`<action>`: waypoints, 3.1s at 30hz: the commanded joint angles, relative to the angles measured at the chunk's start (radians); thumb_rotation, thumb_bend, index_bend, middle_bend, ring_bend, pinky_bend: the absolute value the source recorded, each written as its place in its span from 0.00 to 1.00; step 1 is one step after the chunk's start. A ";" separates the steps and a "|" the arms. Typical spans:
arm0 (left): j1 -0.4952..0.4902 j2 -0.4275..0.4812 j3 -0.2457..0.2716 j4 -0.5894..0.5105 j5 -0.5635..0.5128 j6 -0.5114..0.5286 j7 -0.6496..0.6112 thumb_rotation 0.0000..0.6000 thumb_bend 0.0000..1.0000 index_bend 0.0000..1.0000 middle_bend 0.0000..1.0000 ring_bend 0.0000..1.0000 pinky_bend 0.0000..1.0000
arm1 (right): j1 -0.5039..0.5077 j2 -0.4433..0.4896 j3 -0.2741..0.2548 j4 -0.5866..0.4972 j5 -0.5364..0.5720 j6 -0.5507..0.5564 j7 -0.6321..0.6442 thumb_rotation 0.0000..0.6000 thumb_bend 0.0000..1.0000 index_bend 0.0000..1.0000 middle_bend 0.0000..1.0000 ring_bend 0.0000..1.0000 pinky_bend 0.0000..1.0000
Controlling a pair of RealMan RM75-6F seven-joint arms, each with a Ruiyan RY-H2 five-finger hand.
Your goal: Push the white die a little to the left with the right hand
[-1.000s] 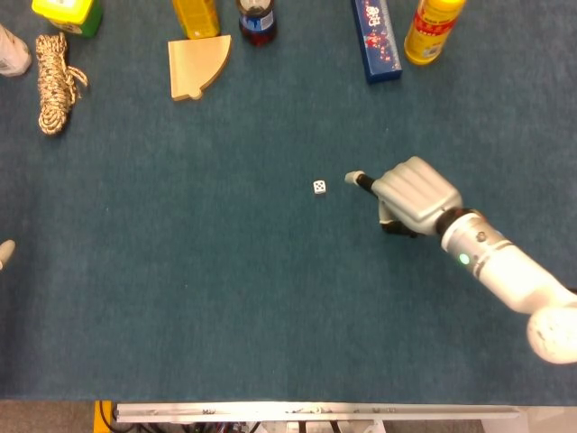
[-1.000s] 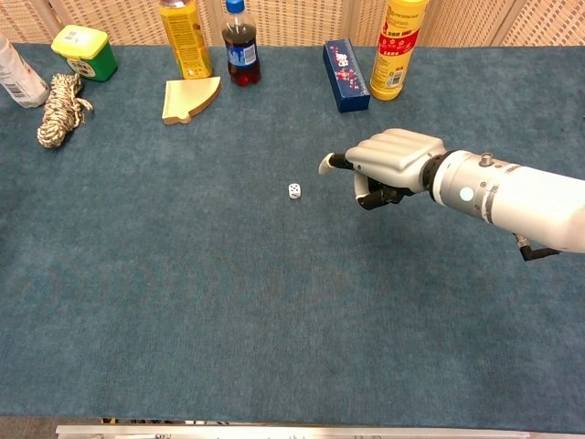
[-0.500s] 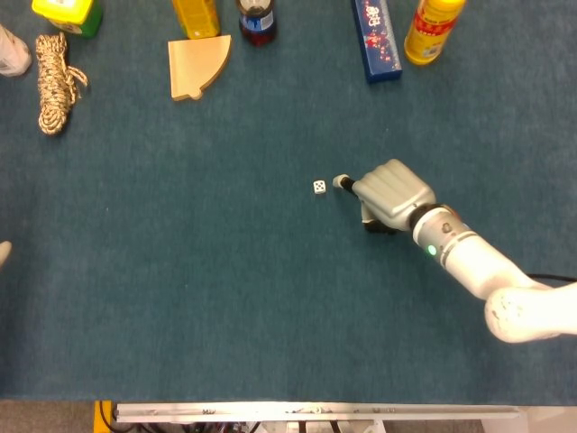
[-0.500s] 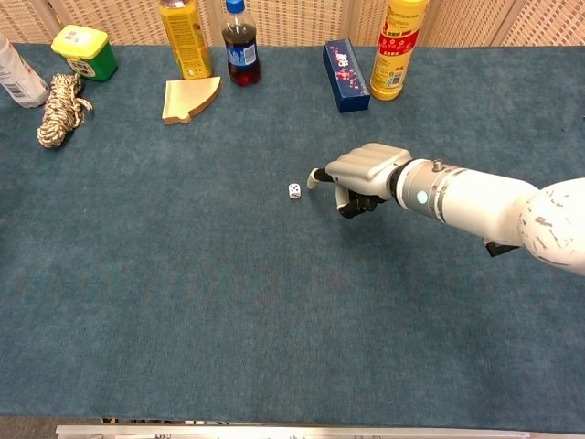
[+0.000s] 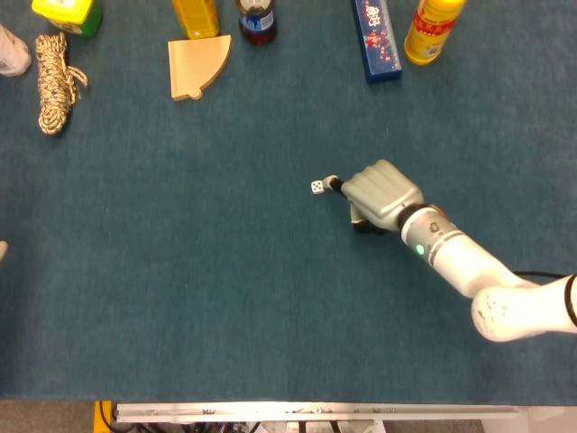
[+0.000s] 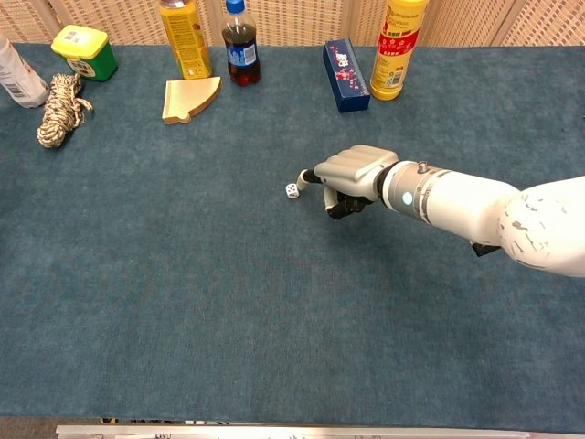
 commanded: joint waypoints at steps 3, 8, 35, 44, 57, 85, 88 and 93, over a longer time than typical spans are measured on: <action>0.001 -0.001 -0.001 0.003 0.000 0.003 0.002 1.00 0.16 0.03 0.10 0.06 0.01 | 0.011 -0.006 -0.001 -0.003 -0.008 0.005 0.010 0.65 0.99 0.16 1.00 1.00 1.00; 0.004 0.001 -0.003 0.001 0.002 0.010 0.000 1.00 0.16 0.03 0.10 0.06 0.01 | 0.019 -0.012 0.004 -0.013 -0.030 0.012 0.028 0.65 0.99 0.16 1.00 1.00 1.00; 0.015 0.004 0.001 0.002 0.005 0.020 -0.003 1.00 0.16 0.03 0.10 0.06 0.01 | 0.051 -0.038 -0.034 0.015 0.022 0.028 0.017 0.65 0.99 0.16 1.00 1.00 1.00; 0.019 0.005 0.000 0.005 0.004 0.024 -0.012 1.00 0.16 0.03 0.10 0.06 0.01 | 0.065 -0.052 -0.022 0.020 0.004 0.030 0.026 0.65 0.99 0.16 1.00 1.00 1.00; 0.022 0.013 -0.004 0.004 0.002 0.027 -0.032 1.00 0.16 0.03 0.10 0.06 0.01 | 0.035 0.010 -0.017 -0.068 -0.067 0.115 0.054 0.65 0.98 0.16 1.00 1.00 1.00; 0.034 0.014 0.001 0.015 0.011 0.043 -0.039 1.00 0.16 0.03 0.10 0.06 0.01 | -0.726 0.353 -0.276 -0.127 -0.649 0.893 0.354 0.59 0.35 0.12 0.37 0.40 0.49; 0.039 0.014 0.001 -0.009 0.006 0.047 -0.021 1.00 0.16 0.03 0.10 0.06 0.01 | -0.784 0.355 -0.276 -0.107 -0.681 0.922 0.379 0.59 0.35 0.12 0.37 0.40 0.49; 0.038 0.016 0.007 -0.029 0.006 0.037 0.010 1.00 0.16 0.03 0.10 0.06 0.01 | -0.851 0.354 -0.258 -0.086 -0.721 0.944 0.384 0.59 0.35 0.12 0.37 0.40 0.49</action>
